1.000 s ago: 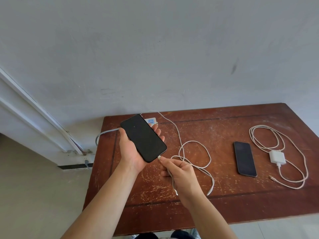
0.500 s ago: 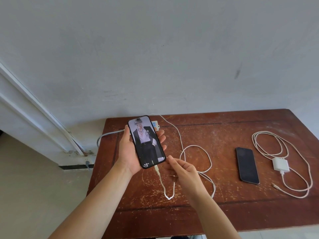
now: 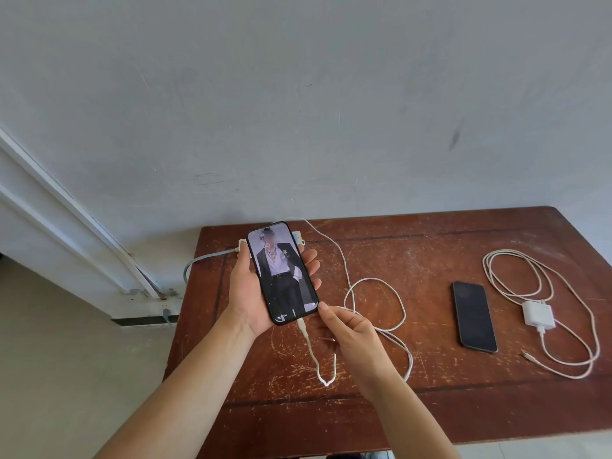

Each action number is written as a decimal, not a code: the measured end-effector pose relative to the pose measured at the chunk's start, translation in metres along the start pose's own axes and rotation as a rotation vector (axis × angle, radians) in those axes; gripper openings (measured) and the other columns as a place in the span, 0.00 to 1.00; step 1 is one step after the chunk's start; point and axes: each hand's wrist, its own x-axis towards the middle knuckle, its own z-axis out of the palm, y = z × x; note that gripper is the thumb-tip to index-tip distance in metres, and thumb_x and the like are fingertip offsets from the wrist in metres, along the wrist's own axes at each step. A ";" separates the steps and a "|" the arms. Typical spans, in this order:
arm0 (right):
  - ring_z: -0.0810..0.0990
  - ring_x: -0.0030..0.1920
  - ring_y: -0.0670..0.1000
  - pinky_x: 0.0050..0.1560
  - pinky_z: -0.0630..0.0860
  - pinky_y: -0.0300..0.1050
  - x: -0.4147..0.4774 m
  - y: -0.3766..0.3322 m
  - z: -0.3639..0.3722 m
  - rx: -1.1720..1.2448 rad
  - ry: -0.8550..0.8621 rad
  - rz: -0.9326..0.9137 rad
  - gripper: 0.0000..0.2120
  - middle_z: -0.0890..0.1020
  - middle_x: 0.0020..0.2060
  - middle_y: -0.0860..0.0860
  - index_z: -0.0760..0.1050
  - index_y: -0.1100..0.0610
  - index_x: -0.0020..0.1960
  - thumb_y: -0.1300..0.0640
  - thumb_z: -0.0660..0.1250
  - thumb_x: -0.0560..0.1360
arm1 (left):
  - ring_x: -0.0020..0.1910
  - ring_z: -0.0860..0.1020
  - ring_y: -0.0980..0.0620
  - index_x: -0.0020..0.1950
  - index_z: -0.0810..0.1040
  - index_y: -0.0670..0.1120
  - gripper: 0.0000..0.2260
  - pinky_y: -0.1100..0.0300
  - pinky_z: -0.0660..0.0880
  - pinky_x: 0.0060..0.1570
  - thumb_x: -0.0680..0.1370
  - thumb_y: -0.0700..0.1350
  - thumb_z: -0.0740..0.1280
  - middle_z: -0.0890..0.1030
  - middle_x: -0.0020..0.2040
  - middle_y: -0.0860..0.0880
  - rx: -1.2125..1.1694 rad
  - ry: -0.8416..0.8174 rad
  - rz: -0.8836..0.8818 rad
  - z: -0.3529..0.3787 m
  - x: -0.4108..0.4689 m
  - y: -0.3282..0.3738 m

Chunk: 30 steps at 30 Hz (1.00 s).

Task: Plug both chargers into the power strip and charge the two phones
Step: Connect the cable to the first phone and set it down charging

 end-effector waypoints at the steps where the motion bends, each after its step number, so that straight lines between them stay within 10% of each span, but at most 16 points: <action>1: 0.82 0.44 0.48 0.48 0.79 0.40 0.000 0.000 0.000 0.000 -0.001 0.001 0.16 0.87 0.44 0.52 0.88 0.52 0.51 0.42 0.70 0.74 | 0.64 0.80 0.38 0.72 0.75 0.42 0.41 0.39 0.76 0.63 0.76 0.74 0.51 0.79 0.68 0.38 0.001 0.001 -0.002 0.000 0.000 0.000; 30: 0.81 0.40 0.44 0.42 0.79 0.35 0.011 0.009 -0.004 -0.048 -0.010 -0.019 0.15 0.86 0.40 0.49 0.88 0.52 0.49 0.42 0.71 0.74 | 0.65 0.79 0.38 0.70 0.77 0.46 0.35 0.42 0.74 0.63 0.78 0.71 0.52 0.79 0.67 0.38 0.122 0.062 -0.018 -0.003 -0.001 0.007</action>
